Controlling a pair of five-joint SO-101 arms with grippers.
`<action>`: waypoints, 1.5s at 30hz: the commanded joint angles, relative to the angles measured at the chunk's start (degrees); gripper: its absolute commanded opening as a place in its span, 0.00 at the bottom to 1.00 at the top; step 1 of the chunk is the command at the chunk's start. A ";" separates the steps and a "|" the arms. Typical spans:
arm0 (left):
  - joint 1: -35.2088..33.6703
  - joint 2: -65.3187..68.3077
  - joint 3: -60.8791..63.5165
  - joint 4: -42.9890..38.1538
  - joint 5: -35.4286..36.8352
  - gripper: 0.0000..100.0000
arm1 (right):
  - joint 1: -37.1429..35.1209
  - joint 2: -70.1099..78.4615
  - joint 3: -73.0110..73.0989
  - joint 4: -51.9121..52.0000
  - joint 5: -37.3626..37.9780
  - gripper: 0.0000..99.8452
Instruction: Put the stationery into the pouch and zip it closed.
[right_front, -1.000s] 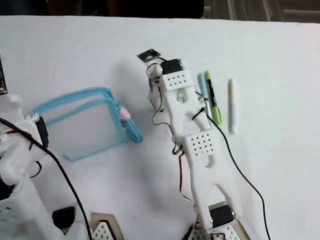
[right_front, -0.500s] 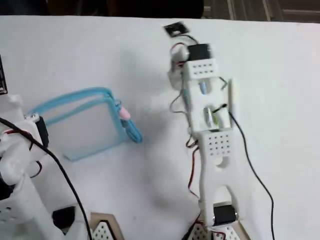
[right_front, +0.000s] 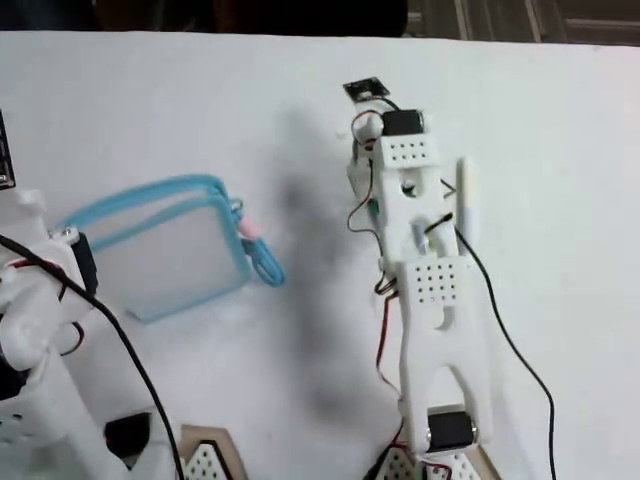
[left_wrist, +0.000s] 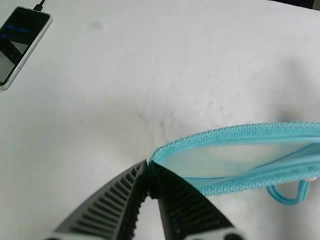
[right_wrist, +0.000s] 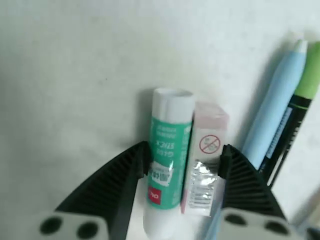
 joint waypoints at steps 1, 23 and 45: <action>-0.22 4.18 1.85 0.26 -0.35 0.02 | -4.70 -0.66 -0.62 0.31 -0.35 0.20; -0.22 4.18 1.85 0.26 -0.26 0.02 | -12.79 0.40 -0.44 5.41 11.34 0.02; -0.22 4.18 1.76 0.18 -0.26 0.02 | -12.97 -55.25 29.71 5.32 9.93 0.02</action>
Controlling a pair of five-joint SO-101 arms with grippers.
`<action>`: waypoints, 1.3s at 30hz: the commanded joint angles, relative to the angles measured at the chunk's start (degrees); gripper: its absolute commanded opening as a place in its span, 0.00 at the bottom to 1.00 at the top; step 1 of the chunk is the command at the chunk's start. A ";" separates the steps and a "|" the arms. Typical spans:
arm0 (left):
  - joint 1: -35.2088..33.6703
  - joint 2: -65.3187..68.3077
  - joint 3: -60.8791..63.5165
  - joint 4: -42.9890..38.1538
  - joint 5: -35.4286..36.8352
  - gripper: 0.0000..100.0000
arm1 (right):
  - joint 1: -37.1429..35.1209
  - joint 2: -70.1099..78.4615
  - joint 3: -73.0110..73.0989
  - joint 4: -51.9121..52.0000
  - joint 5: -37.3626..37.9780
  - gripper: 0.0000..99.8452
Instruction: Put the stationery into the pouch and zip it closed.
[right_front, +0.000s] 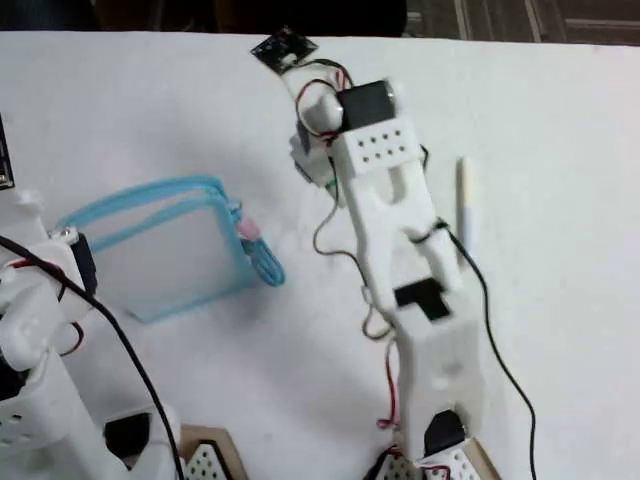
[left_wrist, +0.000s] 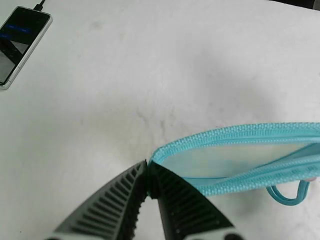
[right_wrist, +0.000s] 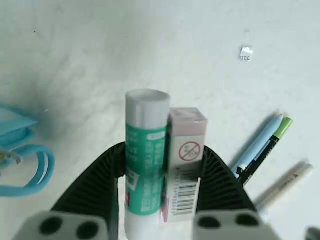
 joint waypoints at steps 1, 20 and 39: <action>-0.22 4.18 1.76 0.18 -0.26 0.02 | -1.10 -15.87 8.97 1.01 -0.18 0.02; -0.13 4.26 1.76 0.18 -0.26 0.02 | -20.44 -58.42 46.42 -9.71 -39.03 0.02; -0.13 4.44 1.85 -0.53 -0.18 0.02 | -26.33 -53.93 60.75 -72.48 -54.42 0.02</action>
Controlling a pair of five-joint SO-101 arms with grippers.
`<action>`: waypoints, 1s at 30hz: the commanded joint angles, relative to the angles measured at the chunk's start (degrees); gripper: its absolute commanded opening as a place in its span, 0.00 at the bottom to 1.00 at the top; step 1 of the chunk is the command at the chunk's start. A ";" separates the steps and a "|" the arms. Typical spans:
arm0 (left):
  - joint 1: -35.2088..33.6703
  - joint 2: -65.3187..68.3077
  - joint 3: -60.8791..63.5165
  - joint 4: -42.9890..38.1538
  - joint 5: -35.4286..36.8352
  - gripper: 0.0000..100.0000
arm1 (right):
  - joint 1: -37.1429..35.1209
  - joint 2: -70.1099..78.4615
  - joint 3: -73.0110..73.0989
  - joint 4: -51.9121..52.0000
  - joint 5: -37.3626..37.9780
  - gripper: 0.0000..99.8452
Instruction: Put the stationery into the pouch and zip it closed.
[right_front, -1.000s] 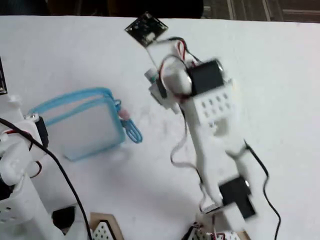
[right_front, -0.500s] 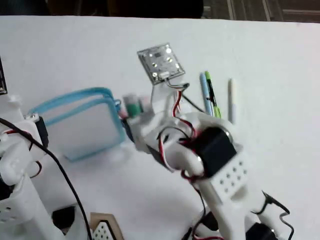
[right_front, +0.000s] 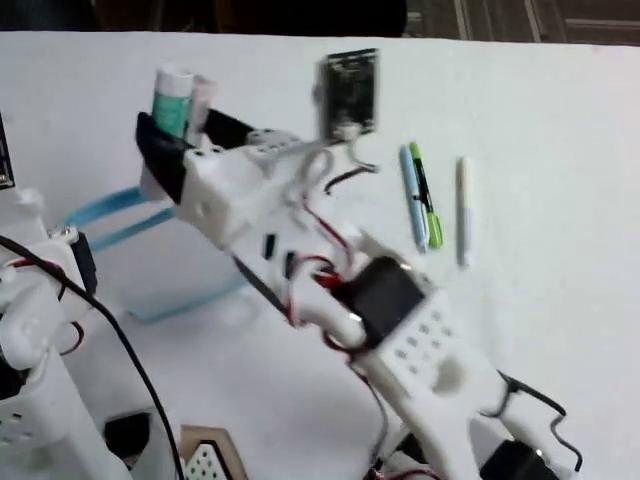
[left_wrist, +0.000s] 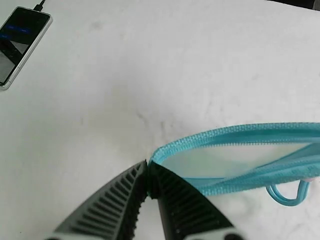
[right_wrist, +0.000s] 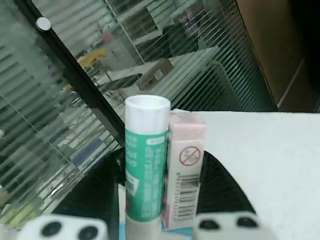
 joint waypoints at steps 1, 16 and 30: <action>-0.13 4.53 1.85 -0.26 -0.09 0.02 | -0.57 1.71 5.45 -9.01 -0.70 0.02; 0.13 4.62 1.85 -0.26 0.00 0.02 | -0.57 4.09 16.97 -21.32 -0.44 0.02; 0.22 4.79 1.93 -1.85 0.09 0.02 | -0.13 -0.75 24.44 -19.82 -0.35 0.02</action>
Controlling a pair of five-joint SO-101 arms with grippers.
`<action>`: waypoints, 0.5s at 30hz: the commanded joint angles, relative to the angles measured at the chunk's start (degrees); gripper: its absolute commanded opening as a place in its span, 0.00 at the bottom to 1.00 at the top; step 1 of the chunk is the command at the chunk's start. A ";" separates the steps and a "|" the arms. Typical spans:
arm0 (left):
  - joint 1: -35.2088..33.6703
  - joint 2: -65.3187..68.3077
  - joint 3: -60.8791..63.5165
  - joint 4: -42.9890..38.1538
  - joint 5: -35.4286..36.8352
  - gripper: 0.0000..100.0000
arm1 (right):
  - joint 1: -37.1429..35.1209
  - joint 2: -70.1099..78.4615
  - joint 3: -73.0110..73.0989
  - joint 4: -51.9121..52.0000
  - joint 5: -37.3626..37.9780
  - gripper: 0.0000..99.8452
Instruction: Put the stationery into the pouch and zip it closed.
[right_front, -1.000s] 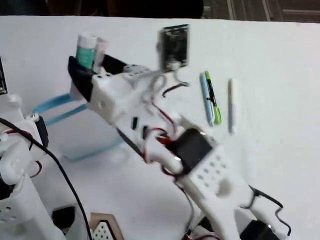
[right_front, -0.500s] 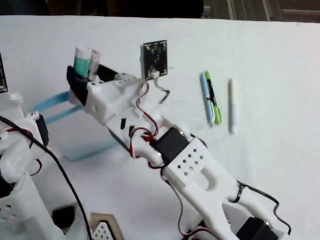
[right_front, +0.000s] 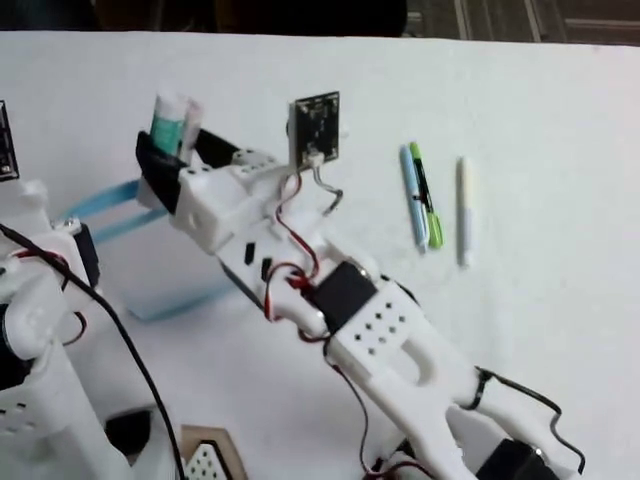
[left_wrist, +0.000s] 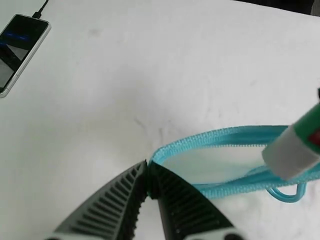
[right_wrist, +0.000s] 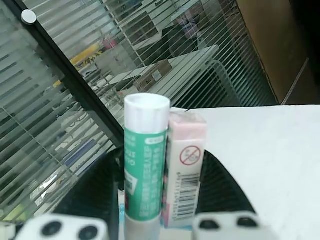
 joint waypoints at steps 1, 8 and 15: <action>0.22 4.70 1.67 -0.09 0.00 0.02 | -0.48 -1.45 5.10 1.01 0.09 0.02; 5.32 4.70 1.67 -1.05 0.00 0.02 | 0.04 -2.07 13.27 -3.65 0.18 0.02; 8.22 4.70 5.54 -4.84 0.00 0.02 | 2.68 -4.62 12.04 -4.79 2.73 0.02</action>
